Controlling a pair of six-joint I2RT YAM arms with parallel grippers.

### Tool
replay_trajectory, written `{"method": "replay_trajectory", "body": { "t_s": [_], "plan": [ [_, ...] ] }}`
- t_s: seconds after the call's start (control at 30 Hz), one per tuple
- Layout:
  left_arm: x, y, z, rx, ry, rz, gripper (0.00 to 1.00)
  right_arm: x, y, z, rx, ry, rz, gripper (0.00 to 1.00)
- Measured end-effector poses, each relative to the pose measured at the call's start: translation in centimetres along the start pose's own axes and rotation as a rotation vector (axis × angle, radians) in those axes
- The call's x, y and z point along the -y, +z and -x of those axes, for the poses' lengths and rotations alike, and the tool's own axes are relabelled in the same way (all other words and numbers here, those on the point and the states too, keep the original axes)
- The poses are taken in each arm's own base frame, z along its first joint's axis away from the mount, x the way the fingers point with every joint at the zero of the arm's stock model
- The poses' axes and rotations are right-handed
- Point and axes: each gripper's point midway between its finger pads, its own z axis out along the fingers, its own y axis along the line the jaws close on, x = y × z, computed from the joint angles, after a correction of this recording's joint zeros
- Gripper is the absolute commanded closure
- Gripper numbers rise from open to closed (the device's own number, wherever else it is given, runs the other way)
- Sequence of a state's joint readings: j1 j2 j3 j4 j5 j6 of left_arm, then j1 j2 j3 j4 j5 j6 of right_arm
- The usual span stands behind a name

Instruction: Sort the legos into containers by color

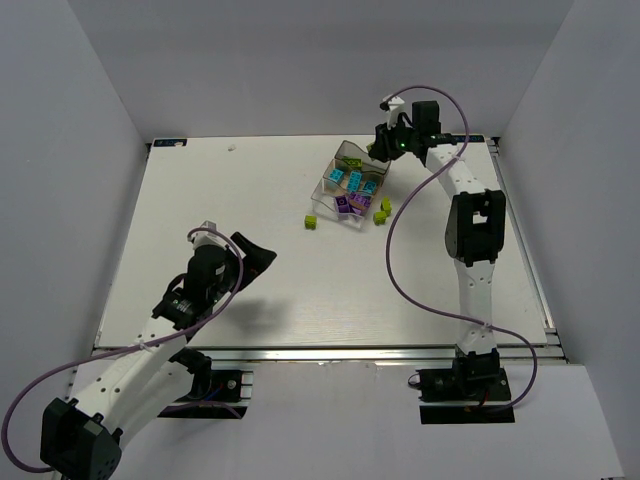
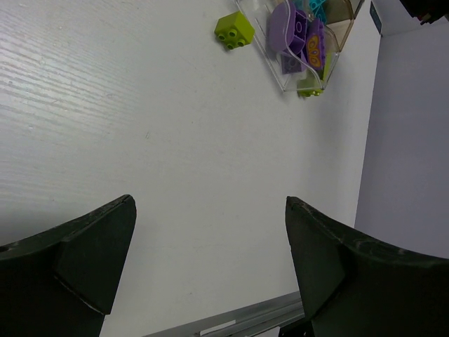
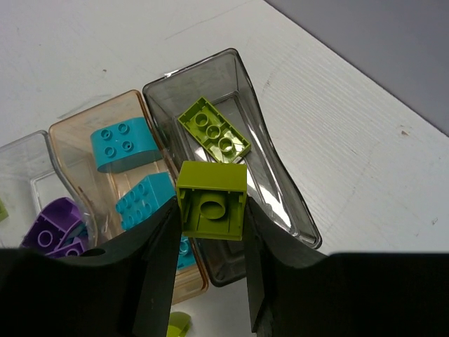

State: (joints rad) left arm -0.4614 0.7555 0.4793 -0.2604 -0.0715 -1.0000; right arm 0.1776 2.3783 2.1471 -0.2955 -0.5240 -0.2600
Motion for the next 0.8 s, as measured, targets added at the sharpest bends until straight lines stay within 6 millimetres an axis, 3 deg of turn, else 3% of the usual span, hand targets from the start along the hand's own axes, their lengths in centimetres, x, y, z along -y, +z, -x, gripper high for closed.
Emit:
{"method": "replay_trajectory", "body": {
  "t_s": [0.27,0.37,0.53,0.67,0.7,0.77,0.8],
  "plan": [
    [-0.4,0.1,-0.3,-0.006,-0.01,0.009,0.04,1.1,0.6,-0.4,-0.007,-0.026,-0.064,0.37],
    [-0.4,0.1,-0.3,-0.006,-0.01,0.009,0.04,1.5,0.6,-0.4,-0.01,-0.042,-0.082,0.31],
    [-0.4,0.2,-0.3,-0.005,-0.01,0.007,0.04,1.8,0.6,-0.5,-0.017,-0.058,-0.096,0.29],
    [-0.4,0.2,-0.3,-0.006,-0.01,0.008,0.04,1.7,0.0,-1.2,-0.044,-0.066,-0.107,0.44],
    [-0.4,0.2,-0.3,-0.005,-0.01,0.008,0.04,1.4,-0.6,-1.9,-0.061,-0.062,-0.111,0.61],
    [-0.5,0.3,-0.4,-0.001,-0.011,0.0,0.04,0.2,-2.2,-3.0,-0.098,-0.045,-0.109,0.85],
    [-0.6,0.4,-0.5,-0.001,-0.012,0.0,0.04,-0.4,-3.2,-3.2,-0.109,-0.04,-0.108,0.9]
  ]
}}
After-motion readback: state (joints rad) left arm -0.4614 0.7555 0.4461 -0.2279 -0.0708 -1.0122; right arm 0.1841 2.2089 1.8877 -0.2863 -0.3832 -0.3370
